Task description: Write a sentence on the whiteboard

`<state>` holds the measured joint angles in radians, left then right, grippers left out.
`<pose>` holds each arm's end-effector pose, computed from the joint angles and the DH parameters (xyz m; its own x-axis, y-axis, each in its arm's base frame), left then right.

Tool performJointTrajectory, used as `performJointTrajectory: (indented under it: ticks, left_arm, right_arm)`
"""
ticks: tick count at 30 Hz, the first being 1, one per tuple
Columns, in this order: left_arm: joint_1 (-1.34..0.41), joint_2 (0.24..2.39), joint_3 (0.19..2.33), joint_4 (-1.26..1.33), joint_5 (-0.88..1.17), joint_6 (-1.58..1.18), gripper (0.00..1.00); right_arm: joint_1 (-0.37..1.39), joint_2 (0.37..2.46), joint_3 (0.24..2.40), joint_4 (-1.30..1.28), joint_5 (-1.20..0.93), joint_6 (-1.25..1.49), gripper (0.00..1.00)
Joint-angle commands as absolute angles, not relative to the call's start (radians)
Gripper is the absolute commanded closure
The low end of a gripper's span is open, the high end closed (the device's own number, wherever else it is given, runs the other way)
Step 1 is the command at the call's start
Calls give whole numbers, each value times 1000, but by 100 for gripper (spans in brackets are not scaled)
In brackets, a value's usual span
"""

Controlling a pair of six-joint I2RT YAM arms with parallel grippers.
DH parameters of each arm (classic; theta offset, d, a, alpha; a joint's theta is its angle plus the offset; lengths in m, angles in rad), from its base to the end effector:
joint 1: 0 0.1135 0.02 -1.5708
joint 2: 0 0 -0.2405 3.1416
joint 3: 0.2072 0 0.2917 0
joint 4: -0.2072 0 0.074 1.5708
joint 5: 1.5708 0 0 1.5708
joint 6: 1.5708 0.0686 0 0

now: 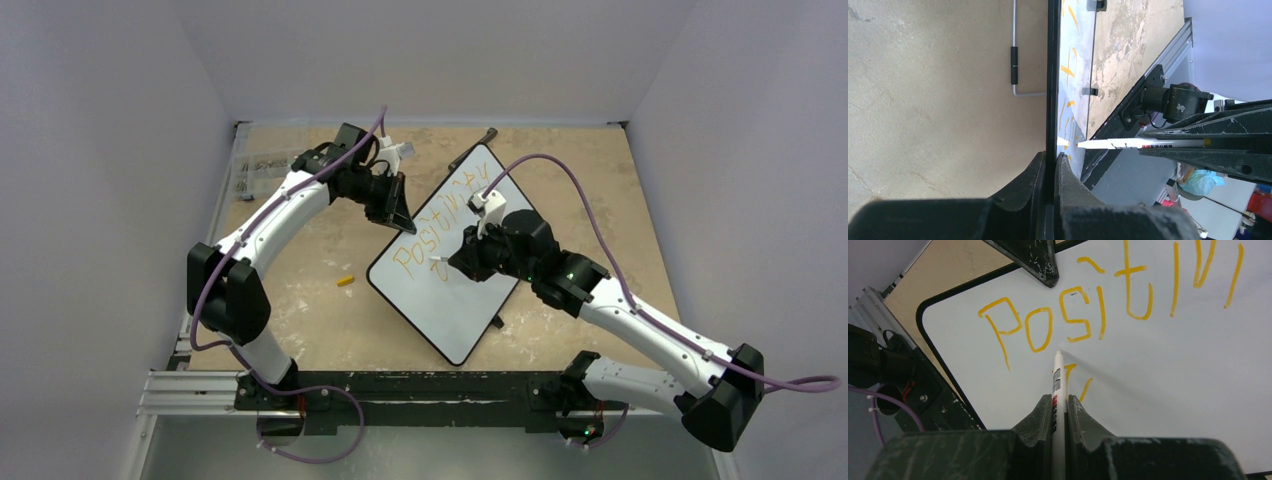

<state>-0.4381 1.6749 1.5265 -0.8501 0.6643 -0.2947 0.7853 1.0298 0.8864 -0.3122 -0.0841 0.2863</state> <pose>0.3493 -0.2103 0.2622 -0.9133 0.1753 -0.3677 0.3878 0.6503 -0.6532 0.2188 0.2269 0.2756 -0.5125 -0.1145 -0.8510 -0.6392 0.7127 0.2891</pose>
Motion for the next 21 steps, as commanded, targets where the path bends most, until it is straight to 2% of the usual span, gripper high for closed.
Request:
performJointTrajectory:
  ticks: [1,21]
  left_arm:
    - [-436,1642,1521,-802,584,-290,100]
    - [-436,1628,1531,-810,581,-293,100]
  right_arm:
    - [787,1032,931,-250,-118,242,100]
    - [787,1005,891,-237,-133,204,100]
